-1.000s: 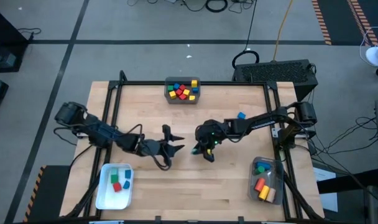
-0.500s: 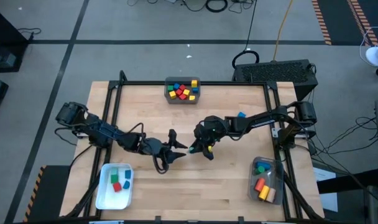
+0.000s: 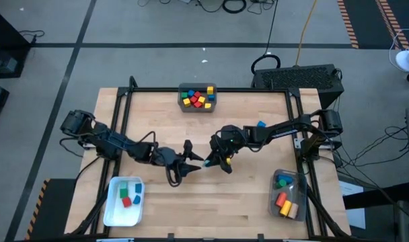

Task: Sort blocks by size
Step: Put the light blue half circle block into the white bin

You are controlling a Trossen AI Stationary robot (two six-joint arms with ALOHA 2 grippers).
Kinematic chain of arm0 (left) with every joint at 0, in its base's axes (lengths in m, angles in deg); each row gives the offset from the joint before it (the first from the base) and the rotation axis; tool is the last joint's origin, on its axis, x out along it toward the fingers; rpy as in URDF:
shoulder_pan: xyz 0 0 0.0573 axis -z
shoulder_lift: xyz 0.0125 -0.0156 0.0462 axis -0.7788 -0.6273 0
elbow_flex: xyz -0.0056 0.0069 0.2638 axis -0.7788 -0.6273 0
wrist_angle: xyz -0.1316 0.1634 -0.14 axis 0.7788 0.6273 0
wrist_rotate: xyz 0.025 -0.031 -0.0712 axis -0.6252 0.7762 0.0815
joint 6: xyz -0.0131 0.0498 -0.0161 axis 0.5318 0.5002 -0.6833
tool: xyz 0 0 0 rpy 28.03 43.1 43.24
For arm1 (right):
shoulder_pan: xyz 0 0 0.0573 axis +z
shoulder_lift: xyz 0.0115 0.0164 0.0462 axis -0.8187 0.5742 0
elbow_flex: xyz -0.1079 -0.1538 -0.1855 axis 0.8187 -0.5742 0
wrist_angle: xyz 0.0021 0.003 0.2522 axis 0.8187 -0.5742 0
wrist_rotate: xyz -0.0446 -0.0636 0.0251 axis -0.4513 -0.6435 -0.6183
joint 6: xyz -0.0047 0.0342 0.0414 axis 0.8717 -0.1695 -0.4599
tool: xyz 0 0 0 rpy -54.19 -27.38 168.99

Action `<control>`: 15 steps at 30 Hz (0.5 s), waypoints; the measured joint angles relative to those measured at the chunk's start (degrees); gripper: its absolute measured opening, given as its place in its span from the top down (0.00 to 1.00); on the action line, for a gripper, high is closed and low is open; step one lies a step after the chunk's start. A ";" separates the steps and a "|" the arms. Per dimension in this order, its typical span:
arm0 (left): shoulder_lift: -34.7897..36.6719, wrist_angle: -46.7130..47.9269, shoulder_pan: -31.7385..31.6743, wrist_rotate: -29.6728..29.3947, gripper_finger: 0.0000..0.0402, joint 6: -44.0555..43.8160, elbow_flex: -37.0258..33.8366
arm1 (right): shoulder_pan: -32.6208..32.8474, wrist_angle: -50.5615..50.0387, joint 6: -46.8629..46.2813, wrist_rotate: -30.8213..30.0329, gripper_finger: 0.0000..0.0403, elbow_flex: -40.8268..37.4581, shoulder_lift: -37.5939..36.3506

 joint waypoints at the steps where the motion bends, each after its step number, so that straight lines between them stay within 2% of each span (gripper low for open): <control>1: 0.00 0.00 -0.13 0.04 0.49 0.00 0.00 | 0.00 -0.02 0.00 0.00 0.85 0.00 0.00; 7: 0.00 -1.58 -0.85 0.37 0.35 0.52 0.00 | 0.00 0.23 0.02 -0.05 0.85 0.00 0.00; 15: 0.00 -3.04 -1.14 3.75 0.33 7.62 0.00 | 0.00 2.88 -0.25 -0.09 0.85 0.00 0.00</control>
